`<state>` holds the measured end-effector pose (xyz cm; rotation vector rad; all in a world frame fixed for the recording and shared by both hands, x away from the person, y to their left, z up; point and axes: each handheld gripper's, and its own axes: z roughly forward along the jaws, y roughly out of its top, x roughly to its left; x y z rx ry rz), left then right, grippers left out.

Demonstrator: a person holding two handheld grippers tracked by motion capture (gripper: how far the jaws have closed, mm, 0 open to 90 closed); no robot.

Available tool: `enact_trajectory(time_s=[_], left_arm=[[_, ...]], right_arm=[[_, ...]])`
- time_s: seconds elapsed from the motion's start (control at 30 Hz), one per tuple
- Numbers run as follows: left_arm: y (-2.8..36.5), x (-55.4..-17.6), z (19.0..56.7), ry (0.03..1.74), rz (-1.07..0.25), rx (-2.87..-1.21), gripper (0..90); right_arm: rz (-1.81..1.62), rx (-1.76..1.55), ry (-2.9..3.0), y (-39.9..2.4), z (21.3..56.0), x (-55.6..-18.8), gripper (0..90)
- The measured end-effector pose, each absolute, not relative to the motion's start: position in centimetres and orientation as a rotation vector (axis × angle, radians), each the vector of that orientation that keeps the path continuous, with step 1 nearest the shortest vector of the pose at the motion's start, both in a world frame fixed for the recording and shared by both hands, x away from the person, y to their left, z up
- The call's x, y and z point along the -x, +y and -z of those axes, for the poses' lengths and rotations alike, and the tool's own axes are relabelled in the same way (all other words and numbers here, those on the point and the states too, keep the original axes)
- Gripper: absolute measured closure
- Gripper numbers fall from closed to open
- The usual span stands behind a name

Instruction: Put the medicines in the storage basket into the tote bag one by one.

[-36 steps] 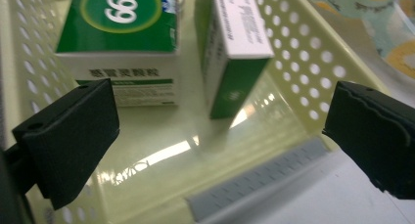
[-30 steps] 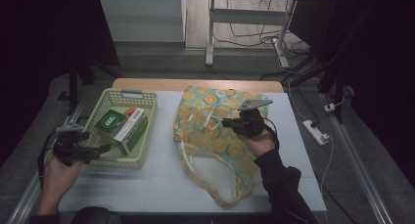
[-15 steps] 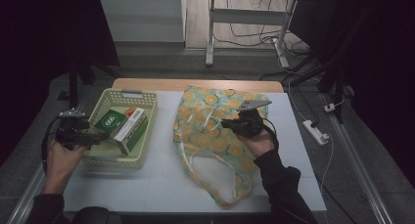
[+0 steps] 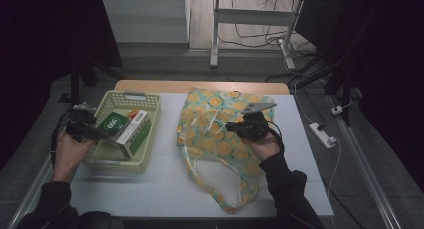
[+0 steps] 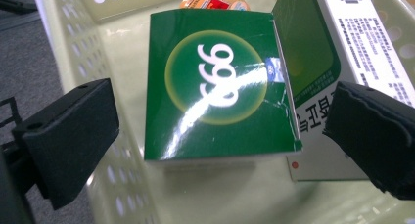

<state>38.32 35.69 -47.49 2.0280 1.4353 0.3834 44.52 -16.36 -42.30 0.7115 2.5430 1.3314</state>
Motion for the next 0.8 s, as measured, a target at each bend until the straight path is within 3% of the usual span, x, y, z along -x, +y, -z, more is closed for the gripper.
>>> enact_trajectory(time_s=[0.57,0.8], left_arm=[[34.9,-40.5,48.5,1.527,-0.278,-2.181,0.1],[35.2,-40.6,48.5,1.538,-0.242,-2.181,9.5]], right_arm=[[-1.331,-0.712,2.545,-16.4,42.3,-44.5,89.3],[-1.33,-0.711,2.544,-16.4,42.3,-44.5,89.3]])
